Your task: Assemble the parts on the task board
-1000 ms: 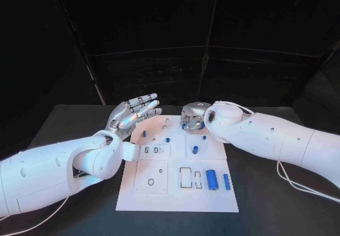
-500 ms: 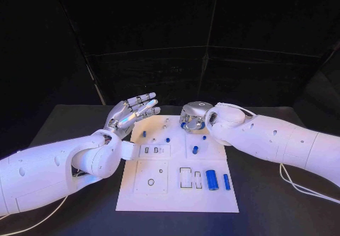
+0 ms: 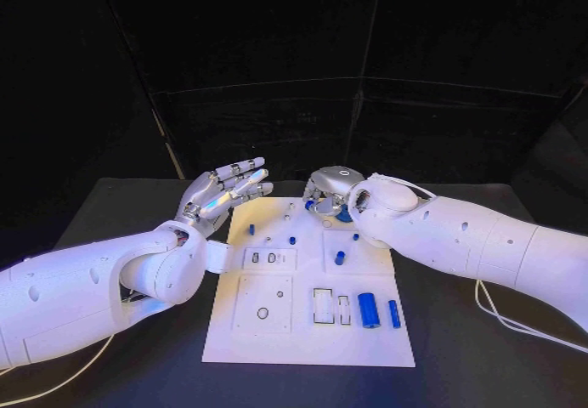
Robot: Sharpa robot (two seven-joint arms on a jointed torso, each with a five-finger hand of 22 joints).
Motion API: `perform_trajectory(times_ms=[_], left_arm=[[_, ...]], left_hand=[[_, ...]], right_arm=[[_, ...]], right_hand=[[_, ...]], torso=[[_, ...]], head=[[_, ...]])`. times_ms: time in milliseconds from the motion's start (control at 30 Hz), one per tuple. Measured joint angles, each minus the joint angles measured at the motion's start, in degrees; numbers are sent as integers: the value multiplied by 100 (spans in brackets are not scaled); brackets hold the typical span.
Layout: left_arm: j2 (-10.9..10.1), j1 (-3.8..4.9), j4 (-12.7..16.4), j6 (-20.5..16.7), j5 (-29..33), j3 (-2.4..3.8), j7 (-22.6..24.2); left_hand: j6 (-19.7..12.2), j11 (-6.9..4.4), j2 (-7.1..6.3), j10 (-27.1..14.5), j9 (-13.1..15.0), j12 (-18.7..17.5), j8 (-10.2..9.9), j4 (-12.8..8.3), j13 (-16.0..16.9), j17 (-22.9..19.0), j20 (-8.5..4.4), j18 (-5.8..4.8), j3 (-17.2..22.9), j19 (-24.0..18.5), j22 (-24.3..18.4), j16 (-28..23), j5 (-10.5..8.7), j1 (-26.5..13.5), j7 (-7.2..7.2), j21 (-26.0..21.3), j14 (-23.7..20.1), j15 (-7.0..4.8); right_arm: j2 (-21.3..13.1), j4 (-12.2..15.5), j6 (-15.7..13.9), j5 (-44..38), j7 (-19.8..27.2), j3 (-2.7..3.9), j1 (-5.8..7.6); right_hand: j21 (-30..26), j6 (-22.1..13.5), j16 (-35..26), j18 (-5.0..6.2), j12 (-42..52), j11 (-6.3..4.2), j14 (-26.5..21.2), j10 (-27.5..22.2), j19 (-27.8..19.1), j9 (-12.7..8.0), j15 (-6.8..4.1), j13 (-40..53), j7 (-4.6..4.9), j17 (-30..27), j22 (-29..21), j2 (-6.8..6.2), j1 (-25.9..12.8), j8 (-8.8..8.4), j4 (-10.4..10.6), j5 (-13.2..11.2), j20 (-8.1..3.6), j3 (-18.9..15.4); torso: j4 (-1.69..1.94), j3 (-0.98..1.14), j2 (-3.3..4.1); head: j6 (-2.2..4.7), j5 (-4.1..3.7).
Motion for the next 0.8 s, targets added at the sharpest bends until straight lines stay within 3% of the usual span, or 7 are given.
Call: perform_trajectory(times_ms=[333, 800], left_arm=[[-49, 66, 59, 2, 0, 1, 3], [-62, 114, 102, 6, 0, 1, 3]], left_hand=[[0, 0, 0, 0, 0, 0, 0, 0, 0, 0, 0, 0, 0, 0, 0, 0, 0, 0, 0, 0, 0, 0], [0, 0, 0, 0, 1, 0, 0, 0, 0, 1, 0, 0, 0, 0, 1, 0, 0, 0, 0, 0, 0, 0]], right_arm=[[281, -221, -154, 36, 50, 2, 16], [419, -355, -343, 56, 81, 5, 40]], right_hand=[[0, -1, 16, 0, 0, 0, 0, 0, 0, -2, 0, -1, 0, 31, 6, -30, -30, -2, 6, 0, 0, 26], [22, -2, 38, 0, -1, 1, 0, -1, -21, -1, 0, -2, 0, 48, 5, -30, -30, 3, 24, -31, 21, 52]], torso=[[24, -15, 81], [41, -38, 172]], head=[[39, 3], [86, 25]])
